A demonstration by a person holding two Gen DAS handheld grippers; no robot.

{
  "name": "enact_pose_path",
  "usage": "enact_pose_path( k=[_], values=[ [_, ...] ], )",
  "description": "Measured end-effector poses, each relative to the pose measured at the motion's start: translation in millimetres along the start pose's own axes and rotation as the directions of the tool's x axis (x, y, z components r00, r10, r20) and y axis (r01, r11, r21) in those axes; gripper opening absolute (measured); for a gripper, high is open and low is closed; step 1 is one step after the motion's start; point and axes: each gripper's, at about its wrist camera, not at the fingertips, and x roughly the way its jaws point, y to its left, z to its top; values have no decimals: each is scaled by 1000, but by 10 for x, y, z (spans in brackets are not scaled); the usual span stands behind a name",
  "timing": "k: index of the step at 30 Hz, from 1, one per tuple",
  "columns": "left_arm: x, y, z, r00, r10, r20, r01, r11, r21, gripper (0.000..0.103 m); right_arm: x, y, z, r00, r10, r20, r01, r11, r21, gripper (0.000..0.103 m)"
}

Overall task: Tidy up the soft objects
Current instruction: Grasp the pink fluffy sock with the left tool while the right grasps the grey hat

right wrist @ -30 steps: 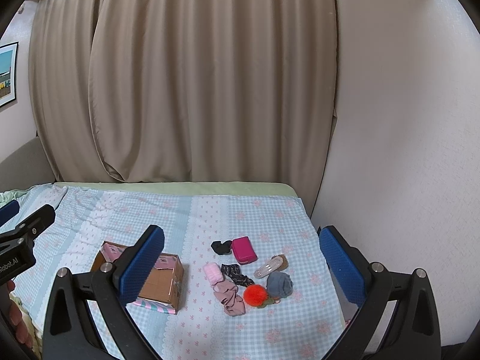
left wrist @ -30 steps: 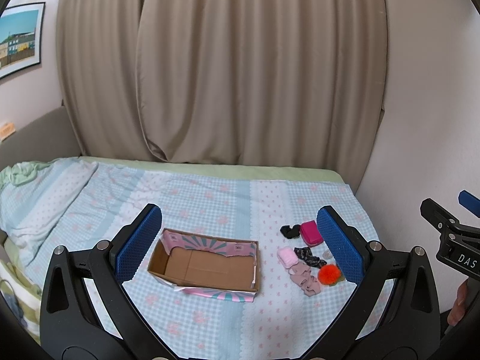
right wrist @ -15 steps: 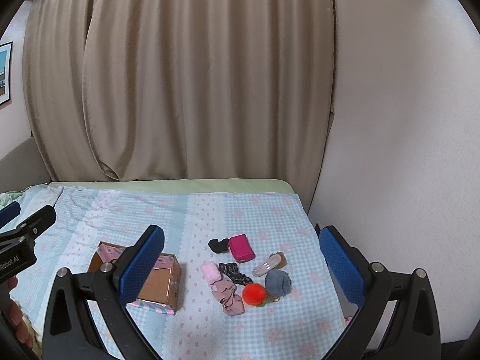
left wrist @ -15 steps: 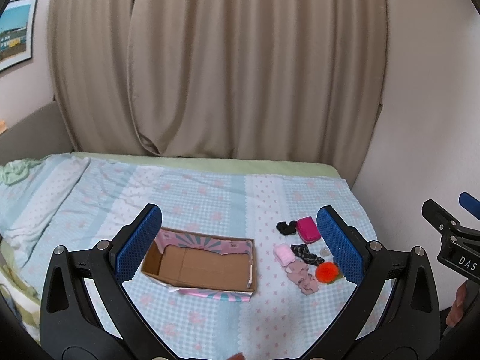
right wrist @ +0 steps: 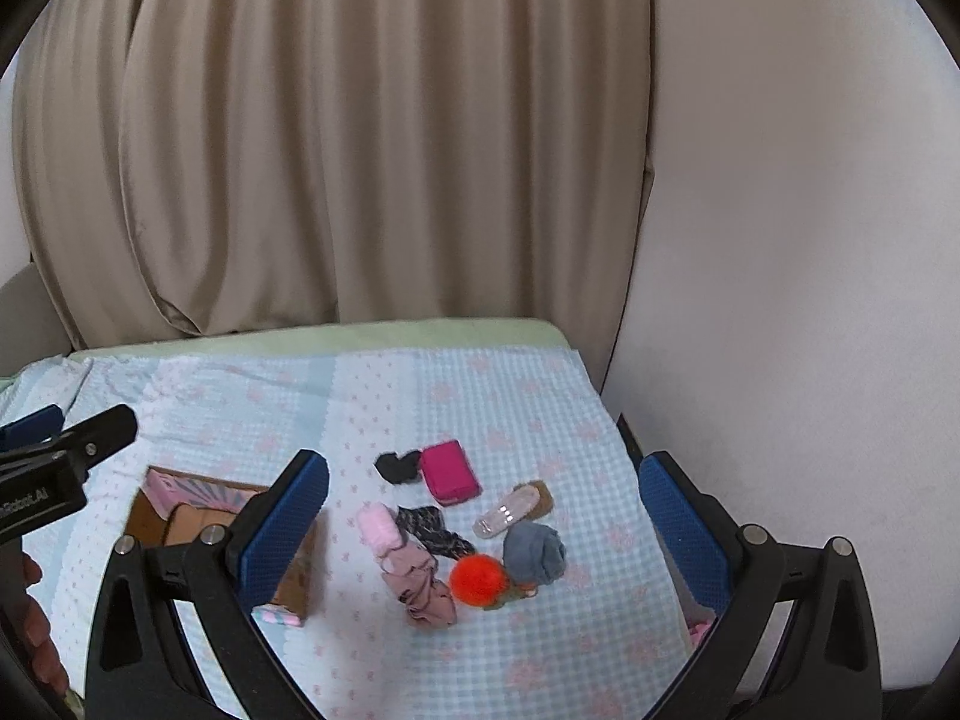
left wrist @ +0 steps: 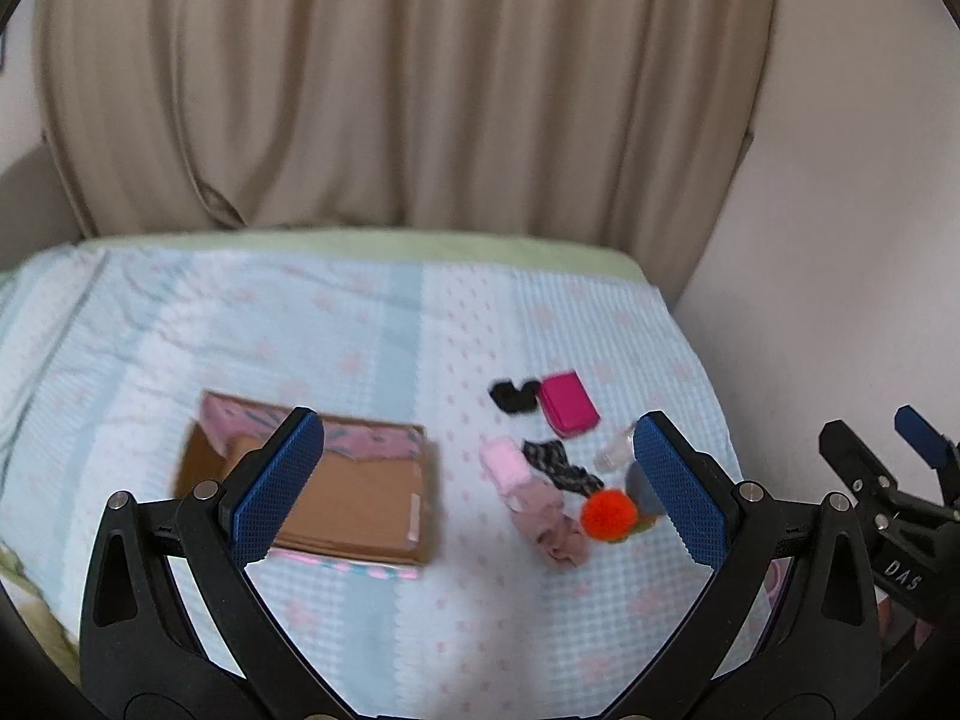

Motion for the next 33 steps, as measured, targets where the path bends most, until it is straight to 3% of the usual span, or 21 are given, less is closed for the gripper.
enact_pose_path(
  k=[6,12,19,28,33],
  values=[
    [1010,-261,-237,993,-21,-118,19,1000,-22,102,773,-307,-199,996,5,-89,-4,1000,9,103],
    [1988,-390,-606,976,13,-220,-19,1000,-25,102,1549,-555,-536,982,-1,-189,8,999,36,103],
    [3041,-278,-1044,940,79,-333,-103,993,-58,102,2373,-722,-1062,953,-20,-301,45,996,76,103],
    [3717,-229,-1287,902,132,-410,-153,988,-17,94,3042,-828,-1571,905,-31,-425,83,991,106,103],
    [3843,-236,-1325,899,125,-420,-143,990,-10,87,3216,-797,-1702,888,-27,-460,80,992,96,96]
  ],
)
